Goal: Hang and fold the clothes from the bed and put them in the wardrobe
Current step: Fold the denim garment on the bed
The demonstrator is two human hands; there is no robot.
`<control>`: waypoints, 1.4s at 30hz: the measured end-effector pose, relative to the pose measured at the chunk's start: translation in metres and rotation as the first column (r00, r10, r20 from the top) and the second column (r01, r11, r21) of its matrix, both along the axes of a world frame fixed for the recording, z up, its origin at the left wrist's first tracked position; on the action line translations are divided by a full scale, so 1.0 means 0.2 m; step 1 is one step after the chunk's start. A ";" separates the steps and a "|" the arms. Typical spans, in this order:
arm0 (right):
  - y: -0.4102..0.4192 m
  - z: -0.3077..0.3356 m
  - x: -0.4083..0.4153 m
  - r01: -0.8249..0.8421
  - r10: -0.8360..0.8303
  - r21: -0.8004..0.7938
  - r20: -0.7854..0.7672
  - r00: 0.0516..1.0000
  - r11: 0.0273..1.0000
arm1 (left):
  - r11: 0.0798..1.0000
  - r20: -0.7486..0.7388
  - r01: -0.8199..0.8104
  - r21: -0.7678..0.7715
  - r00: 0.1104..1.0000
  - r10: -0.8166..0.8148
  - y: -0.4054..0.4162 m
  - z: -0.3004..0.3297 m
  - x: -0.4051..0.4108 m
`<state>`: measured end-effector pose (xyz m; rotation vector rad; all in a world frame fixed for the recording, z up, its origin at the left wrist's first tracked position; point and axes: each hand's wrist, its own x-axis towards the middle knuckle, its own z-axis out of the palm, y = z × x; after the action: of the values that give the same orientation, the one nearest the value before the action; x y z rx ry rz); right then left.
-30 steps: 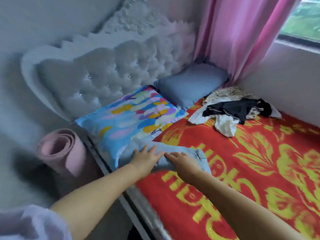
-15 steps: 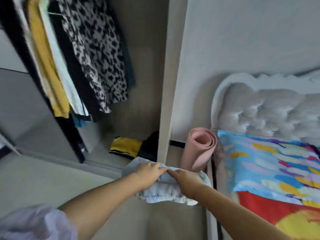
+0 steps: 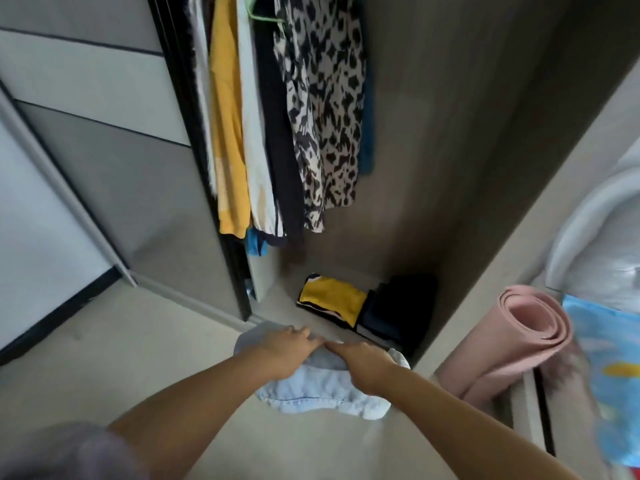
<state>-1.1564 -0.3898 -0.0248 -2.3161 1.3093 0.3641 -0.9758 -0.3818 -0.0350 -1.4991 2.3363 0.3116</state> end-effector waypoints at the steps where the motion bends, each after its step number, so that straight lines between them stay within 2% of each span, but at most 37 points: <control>1: -0.04 -0.02 0.02 0.000 0.000 0.012 -0.007 1.000 1.000 | 1.000 0.000 0.001 0.009 1.000 -0.001 -0.04 -0.01 0.02; 4: -0.18 -0.09 0.06 0.022 -0.021 0.044 -0.021 1.000 0.999 | 0.999 0.001 0.003 0.036 1.000 -0.003 -0.18 -0.04 0.06; 8: -0.47 -0.24 0.07 0.068 -0.066 0.067 -0.030 0.997 0.995 | 0.994 0.043 0.090 0.061 0.995 -0.093 -0.51 -0.14 0.07; 16: -1.38 -0.64 0.02 0.183 -0.171 0.061 -0.173 0.970 0.981 | 0.960 0.071 0.259 0.102 0.961 -0.267 -1.57 -0.63 0.00; 17: -1.50 -0.69 0.02 0.196 -0.181 0.060 -0.198 0.963 0.979 | 0.959 0.046 0.270 0.083 0.961 -0.274 -1.71 -0.69 -0.02; 19: -1.76 -0.80 -0.01 0.250 -0.242 0.014 -0.204 0.948 0.968 | 0.948 -0.069 0.306 -0.091 0.948 -0.312 -1.97 -0.81 -0.05; 20: -1.90 -0.86 -0.02 0.249 -0.250 -0.034 -0.215 0.944 0.968 | 0.945 -0.086 0.298 -0.136 0.946 -0.311 -2.10 -0.86 -0.06; 23: -2.25 -1.06 -0.03 0.249 -0.277 -0.143 -0.224 0.934 0.958 | 0.984 0.047 0.159 -0.077 0.987 -0.156 -2.42 -1.07 -0.08; 25: -2.40 -1.25 -0.01 0.332 -0.360 -0.177 -0.157 0.920 0.926 | 0.981 0.049 0.073 -0.181 0.997 -0.065 -2.57 -1.26 -0.08; 28: -2.53 -1.69 0.06 0.417 -0.441 -0.234 -0.058 0.896 0.878 | 0.915 0.074 0.136 -0.380 0.990 -0.116 -2.69 -1.63 -0.04; 30: -2.54 -2.06 0.12 0.449 -0.466 -0.225 -0.025 0.885 0.865 | 0.904 0.069 0.142 -0.404 0.990 -0.124 -2.74 -1.96 0.02; 33: -2.47 -2.62 0.21 0.487 -0.501 -0.176 -0.047 0.864 0.856 | 0.921 0.080 0.156 -0.356 0.987 -0.136 -2.72 -2.53 0.07; 36: -2.33 -3.04 0.24 0.506 -0.517 -0.110 -0.107 0.849 0.855 | 0.948 0.044 0.169 -0.269 0.986 -0.164 -2.60 -2.97 0.11; 39: -2.21 -3.20 0.22 0.452 -0.455 -0.053 -0.084 0.887 0.891 | 0.976 0.000 0.161 -0.145 0.987 -0.163 -2.43 -3.17 0.15; 42: -2.22 -3.16 0.18 0.404 -0.402 0.017 -0.086 0.912 0.914 | 0.993 -0.014 0.122 -0.005 0.992 -0.122 -2.43 -3.16 0.18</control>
<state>-1.1207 -0.8344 -0.6574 -1.9507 1.7604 0.3409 -0.9405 -0.8668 -0.6665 -1.3531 2.4280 0.2874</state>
